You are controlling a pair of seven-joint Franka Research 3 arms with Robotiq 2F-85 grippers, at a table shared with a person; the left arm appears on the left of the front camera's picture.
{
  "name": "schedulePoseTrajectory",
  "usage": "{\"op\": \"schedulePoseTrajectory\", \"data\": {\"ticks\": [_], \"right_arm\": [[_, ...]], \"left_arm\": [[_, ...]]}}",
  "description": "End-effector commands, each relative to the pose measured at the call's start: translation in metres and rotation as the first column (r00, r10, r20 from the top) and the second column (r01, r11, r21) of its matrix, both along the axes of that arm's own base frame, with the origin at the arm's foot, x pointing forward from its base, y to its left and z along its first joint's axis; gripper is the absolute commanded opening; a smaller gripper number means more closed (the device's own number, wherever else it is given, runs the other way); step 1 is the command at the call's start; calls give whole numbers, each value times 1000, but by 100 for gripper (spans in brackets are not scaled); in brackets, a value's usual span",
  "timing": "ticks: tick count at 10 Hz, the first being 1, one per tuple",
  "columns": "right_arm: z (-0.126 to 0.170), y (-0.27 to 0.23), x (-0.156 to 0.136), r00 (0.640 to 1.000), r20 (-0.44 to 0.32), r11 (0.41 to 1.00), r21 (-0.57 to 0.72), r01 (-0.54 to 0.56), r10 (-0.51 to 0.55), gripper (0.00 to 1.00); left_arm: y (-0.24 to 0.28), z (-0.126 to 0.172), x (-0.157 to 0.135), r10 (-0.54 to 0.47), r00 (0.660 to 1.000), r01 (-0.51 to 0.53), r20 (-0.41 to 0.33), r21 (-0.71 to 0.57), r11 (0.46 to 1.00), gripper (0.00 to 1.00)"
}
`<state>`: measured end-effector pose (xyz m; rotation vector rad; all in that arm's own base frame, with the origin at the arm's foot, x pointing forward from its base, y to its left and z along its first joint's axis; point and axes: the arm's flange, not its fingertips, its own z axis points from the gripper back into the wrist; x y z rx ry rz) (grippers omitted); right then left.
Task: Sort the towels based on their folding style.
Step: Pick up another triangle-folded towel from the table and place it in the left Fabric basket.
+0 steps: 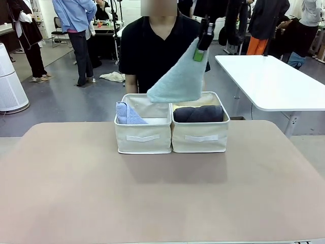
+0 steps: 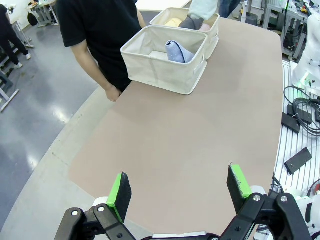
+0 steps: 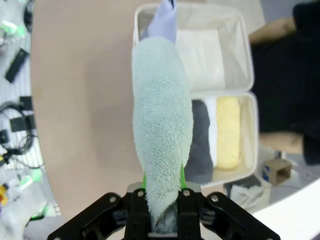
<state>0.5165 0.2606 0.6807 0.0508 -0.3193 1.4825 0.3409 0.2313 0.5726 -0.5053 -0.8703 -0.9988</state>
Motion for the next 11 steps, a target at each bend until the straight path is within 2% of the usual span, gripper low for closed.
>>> {"op": "schedulePoseTrajectory", "data": {"ticks": [1,5,6,8,11], "right_arm": [[11,41,30,1000,8,997,69,27,-28,19],[7,83,77,998,15,995,77,68,-69,19],[3,89,89,996,-5,993,79,84,-83,19],[-7,97,113,993,-14,991,73,114,-113,19],[-33,101,131,991,-54,992,23,121,-119,19]], "left_arm": [[1,0,0,2,1000,-2,6,-12,1000,100],[1,0,0,2,1000,-2,6,-12,1000,100],[1,0,0,2,1000,-2,6,-12,1000,100],[1,0,0,2,1000,-2,6,-12,1000,100],[1,0,0,2,1000,-2,6,-12,1000,100]]}}
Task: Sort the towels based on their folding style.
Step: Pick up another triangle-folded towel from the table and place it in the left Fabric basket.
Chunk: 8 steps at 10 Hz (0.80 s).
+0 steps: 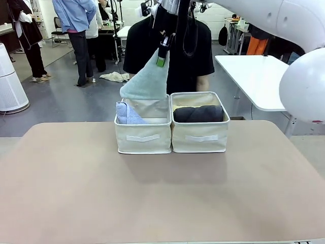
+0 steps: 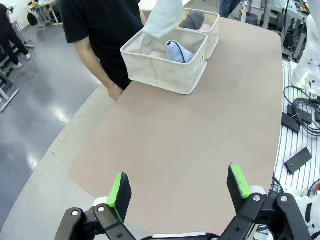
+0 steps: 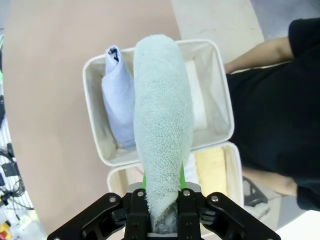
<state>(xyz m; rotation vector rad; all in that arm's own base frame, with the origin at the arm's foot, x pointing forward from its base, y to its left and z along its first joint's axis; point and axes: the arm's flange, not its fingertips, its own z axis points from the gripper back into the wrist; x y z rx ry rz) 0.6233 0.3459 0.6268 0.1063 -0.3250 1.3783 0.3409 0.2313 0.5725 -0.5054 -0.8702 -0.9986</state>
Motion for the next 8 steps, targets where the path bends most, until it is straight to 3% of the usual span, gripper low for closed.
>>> {"op": "schedulePoseTrajectory", "data": {"ticks": [1,8], "right_arm": [[13,17,28,999,-20,999,-42,25,-26,19],[-54,31,29,999,5,994,-101,-37,38,19]], "left_arm": [[1,1,0,2,1000,-2,6,-12,1000,100],[1,1,0,2,1000,-2,6,-12,1000,100]]}}
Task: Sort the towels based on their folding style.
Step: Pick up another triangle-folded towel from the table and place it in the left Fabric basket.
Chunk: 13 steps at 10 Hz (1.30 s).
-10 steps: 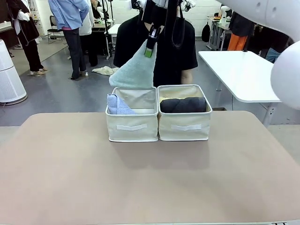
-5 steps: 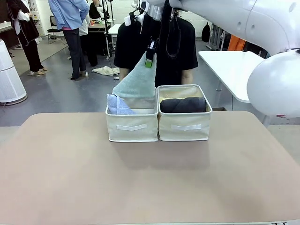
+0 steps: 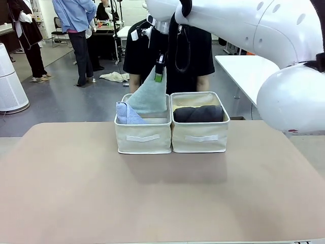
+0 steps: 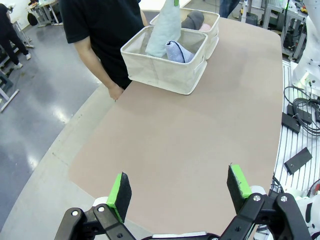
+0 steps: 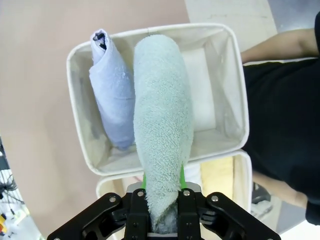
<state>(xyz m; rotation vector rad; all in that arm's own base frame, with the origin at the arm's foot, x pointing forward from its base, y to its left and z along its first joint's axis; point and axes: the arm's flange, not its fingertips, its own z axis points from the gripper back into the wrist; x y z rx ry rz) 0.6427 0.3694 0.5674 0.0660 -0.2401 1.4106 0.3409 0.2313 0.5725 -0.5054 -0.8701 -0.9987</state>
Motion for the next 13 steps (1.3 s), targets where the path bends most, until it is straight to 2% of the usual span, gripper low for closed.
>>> {"op": "schedulePoseTrajectory", "data": {"ticks": [1,5,9,13], "right_arm": [[-3,7,8,998,45,999,-23,-31,32,19],[-36,4,3,996,48,997,-3,-72,72,19],[-70,-4,2,997,-12,996,-53,-71,70,19],[-88,-10,-2,997,-54,996,-63,-63,60,19]], "left_arm": [[1,1,0,2,1000,-2,6,-12,1000,100],[1,1,0,2,1000,-2,6,-12,1000,100],[1,1,0,2,1000,-2,6,-12,1000,100],[1,1,0,2,1000,-2,6,-12,1000,100]]}}
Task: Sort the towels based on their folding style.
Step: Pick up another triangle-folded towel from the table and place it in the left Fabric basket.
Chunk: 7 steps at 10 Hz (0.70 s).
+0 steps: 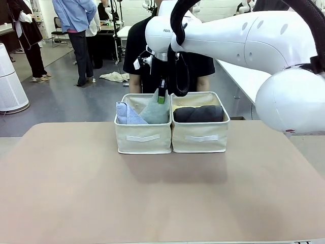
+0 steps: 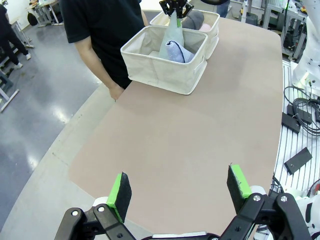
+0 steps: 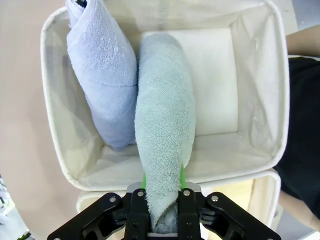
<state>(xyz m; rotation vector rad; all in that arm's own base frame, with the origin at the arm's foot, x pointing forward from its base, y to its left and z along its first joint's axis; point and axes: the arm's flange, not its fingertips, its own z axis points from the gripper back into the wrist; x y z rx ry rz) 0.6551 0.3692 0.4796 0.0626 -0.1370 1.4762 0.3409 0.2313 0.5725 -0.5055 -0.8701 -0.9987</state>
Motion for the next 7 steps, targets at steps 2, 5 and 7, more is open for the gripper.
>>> {"op": "schedulePoseTrajectory", "data": {"ticks": [2,5,7], "right_arm": [[-4,-9,-16,1000,-1,1000,7,-1,1,19],[-19,-10,-18,999,-38,1000,-6,6,-6,19],[-25,-8,-18,998,-54,1000,-14,11,-12,19]], "left_arm": [[1,1,-1,2,1000,-2,6,-12,1000,100],[1,1,-1,2,1000,-2,6,-12,1000,100],[1,1,-1,2,1000,-2,6,-12,1000,100]]}}
